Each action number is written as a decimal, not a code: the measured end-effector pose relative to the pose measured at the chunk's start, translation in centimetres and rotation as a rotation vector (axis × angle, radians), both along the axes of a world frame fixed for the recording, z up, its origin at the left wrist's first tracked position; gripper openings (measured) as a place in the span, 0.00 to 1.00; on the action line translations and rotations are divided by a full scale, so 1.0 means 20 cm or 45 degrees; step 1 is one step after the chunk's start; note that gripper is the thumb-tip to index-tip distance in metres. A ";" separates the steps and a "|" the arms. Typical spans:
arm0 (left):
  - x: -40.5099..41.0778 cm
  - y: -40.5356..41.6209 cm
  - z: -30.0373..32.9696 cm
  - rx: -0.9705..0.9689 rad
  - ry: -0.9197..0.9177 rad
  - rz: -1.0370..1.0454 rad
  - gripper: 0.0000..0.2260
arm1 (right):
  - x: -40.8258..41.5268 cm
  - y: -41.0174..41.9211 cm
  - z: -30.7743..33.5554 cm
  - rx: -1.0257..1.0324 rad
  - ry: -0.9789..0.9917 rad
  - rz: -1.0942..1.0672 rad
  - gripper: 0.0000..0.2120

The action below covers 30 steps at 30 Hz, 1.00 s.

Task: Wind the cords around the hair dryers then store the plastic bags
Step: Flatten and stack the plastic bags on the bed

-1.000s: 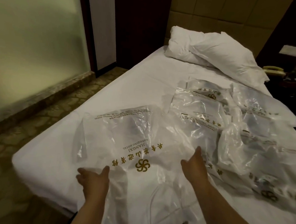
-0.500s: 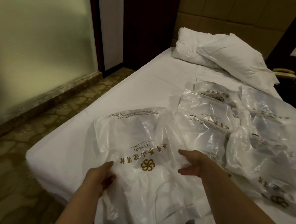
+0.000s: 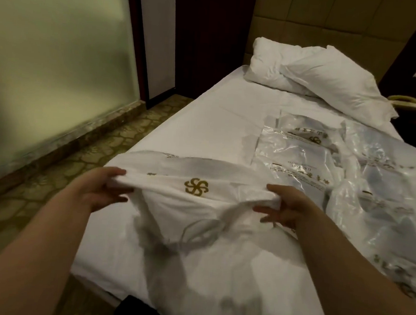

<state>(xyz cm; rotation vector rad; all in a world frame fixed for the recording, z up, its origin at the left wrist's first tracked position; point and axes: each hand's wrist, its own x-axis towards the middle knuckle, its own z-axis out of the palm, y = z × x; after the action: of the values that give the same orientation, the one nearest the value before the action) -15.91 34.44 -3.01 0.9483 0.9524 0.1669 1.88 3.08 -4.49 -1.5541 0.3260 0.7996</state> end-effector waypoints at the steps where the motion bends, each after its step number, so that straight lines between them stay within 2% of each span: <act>1: 0.04 0.01 0.00 -0.024 -0.086 0.117 0.16 | 0.00 0.02 -0.01 0.137 -0.014 -0.104 0.04; 3: 0.12 -0.01 0.01 -0.102 -0.313 0.335 0.14 | 0.00 0.08 -0.04 0.428 -0.013 -0.370 0.02; 5: 0.18 -0.05 -0.01 -0.144 -0.520 0.486 0.20 | -0.01 0.13 -0.10 0.691 -0.061 -0.509 0.04; 8: 0.21 -0.07 -0.09 -0.194 -0.693 0.599 0.30 | -0.02 0.13 -0.20 0.948 -0.113 -0.570 0.31; 9: 0.20 -0.08 -0.14 -0.192 -0.671 0.618 0.31 | -0.04 0.12 -0.21 0.981 -0.102 -0.544 0.36; 10: 0.18 -0.08 -0.21 -0.193 -0.629 0.626 0.31 | -0.08 0.10 -0.24 0.935 -0.106 -0.508 0.35; 11: 0.13 -0.10 -0.27 -0.193 -0.549 0.629 0.29 | -0.12 0.06 -0.27 0.844 -0.140 -0.453 0.27; 12: 0.07 -0.11 -0.36 -0.196 -0.454 0.625 0.27 | -0.19 0.02 -0.30 0.660 -0.187 -0.385 0.15; 13: 0.00 -0.13 -0.43 -0.210 -0.345 0.632 0.25 | -0.27 -0.02 -0.34 0.466 -0.235 -0.332 0.09; 15: -0.14 -0.17 -0.57 -0.227 -0.163 0.634 0.22 | -0.40 -0.13 -0.47 0.236 -0.246 -0.306 0.06; 16: -0.19 -0.18 -0.62 -0.195 -0.092 0.604 0.19 | -0.45 -0.18 -0.53 0.129 -0.263 -0.280 0.08; 18: -0.27 -0.18 -0.70 -0.088 0.049 0.497 0.14 | -0.51 -0.25 -0.60 -0.143 -0.340 -0.163 0.20; 20: -0.30 -0.12 -0.73 0.085 0.238 0.348 0.12 | -0.55 -0.28 -0.61 -0.428 -0.450 0.001 0.17; 22: -0.31 -0.04 -0.71 0.358 0.477 0.261 0.14 | -0.55 -0.29 -0.57 -0.680 -0.517 0.144 0.13; 24: -0.30 -0.02 -0.60 0.738 0.550 0.321 0.19 | -0.54 -0.26 -0.53 -0.837 -0.658 -0.007 0.17; 26: -0.24 -0.09 -0.46 1.150 0.416 0.370 0.22 | -0.54 -0.13 -0.43 -0.886 -1.155 -0.227 0.22; 27: -0.19 -0.14 -0.42 1.358 0.367 0.272 0.24 | -0.54 -0.03 -0.37 -0.845 -1.405 -0.188 0.22; 28: -0.12 -0.20 -0.41 1.574 0.343 0.060 0.25 | -0.54 0.08 -0.33 -0.801 -1.523 -0.068 0.22; 30: 0.01 -0.29 -0.47 1.909 0.363 -0.480 0.30 | -0.50 0.32 -0.35 -0.784 -1.595 0.304 0.24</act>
<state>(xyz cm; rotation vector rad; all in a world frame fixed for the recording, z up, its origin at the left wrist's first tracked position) -15.63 28.65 -12.34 2.5580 0.7915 0.4535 -8.16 9.42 -11.45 -2.3801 -0.6020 -0.2515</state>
